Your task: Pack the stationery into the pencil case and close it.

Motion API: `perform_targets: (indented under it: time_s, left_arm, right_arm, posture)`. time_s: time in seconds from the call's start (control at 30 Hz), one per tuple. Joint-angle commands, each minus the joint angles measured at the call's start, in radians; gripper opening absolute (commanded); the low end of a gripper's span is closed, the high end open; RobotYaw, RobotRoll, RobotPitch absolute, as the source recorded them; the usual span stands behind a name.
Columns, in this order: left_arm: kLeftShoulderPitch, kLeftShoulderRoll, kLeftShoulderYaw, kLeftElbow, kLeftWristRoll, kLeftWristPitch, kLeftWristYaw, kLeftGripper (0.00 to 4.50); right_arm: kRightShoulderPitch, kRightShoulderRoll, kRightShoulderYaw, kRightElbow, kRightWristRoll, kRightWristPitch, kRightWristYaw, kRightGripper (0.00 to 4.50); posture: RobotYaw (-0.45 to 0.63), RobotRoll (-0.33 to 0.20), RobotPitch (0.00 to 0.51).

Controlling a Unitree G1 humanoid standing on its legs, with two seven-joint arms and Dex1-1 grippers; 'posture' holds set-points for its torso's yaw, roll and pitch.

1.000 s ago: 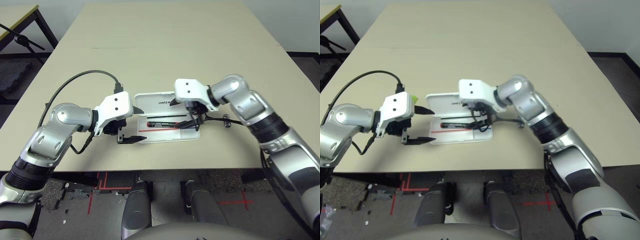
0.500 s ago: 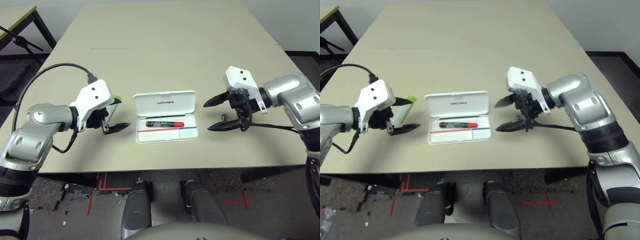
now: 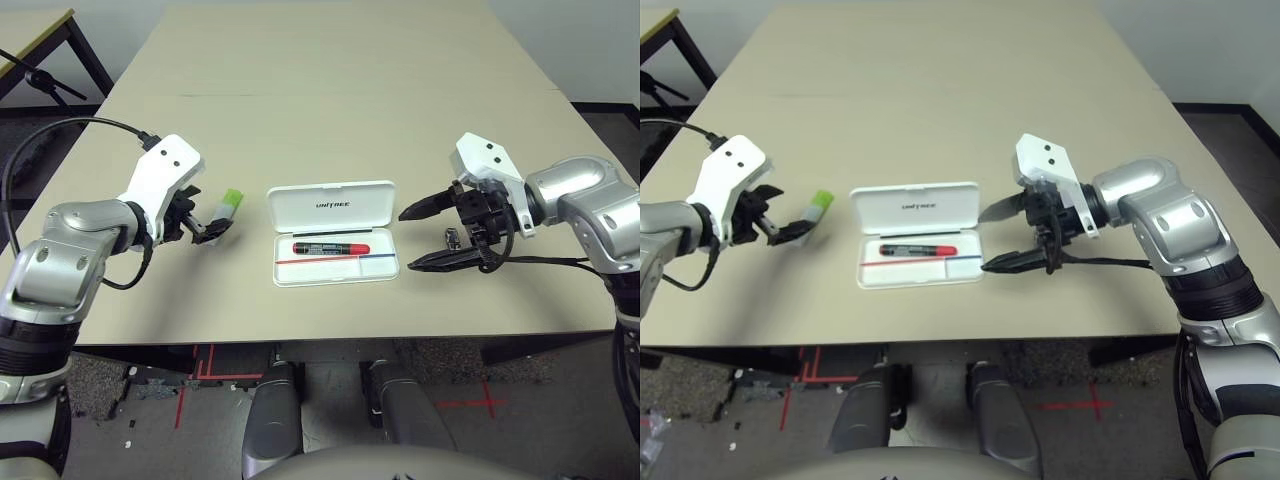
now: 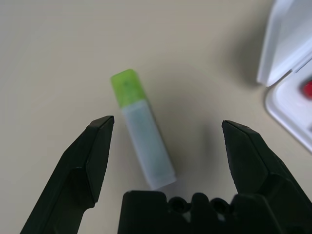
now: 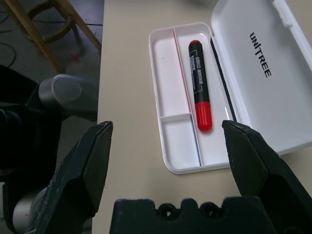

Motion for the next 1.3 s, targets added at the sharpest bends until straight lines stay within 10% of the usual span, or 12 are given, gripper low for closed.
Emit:
perform_targets:
  time_s: [0.03, 0.87, 1.2, 1.3]
  left_arm:
    - [-0.037, -0.047, -0.002, -0.007, -0.003, 0.094, 0.068, 4.50]
    - [-0.253, -0.235, -0.029, 0.472, 0.032, 0.190, 0.266, 4.50]
    - [-0.235, -0.206, -0.024, 0.470, 0.023, 0.221, 0.245, 1.24]
    - [-0.217, -0.162, -0.033, 0.452, 0.031, 0.197, 0.221, 1.08]
  right_arm:
    - [0.013, 0.000, -0.017, -0.024, 0.019, -0.005, -0.013, 4.47]
    - [0.031, 0.008, 0.003, -0.036, 0.013, -0.021, -0.057, 4.47]
    - [0.025, 0.013, 0.010, -0.028, 0.006, -0.032, -0.063, 4.50]
    - [0.020, 0.017, 0.015, -0.022, 0.002, -0.037, -0.063, 4.50]
  posture:
    - [0.01, 0.000, 0.148]
    - [-0.03, 0.000, 0.144]
    - [-0.02, 0.000, 0.140]
    - [-0.01, 0.000, 0.139]
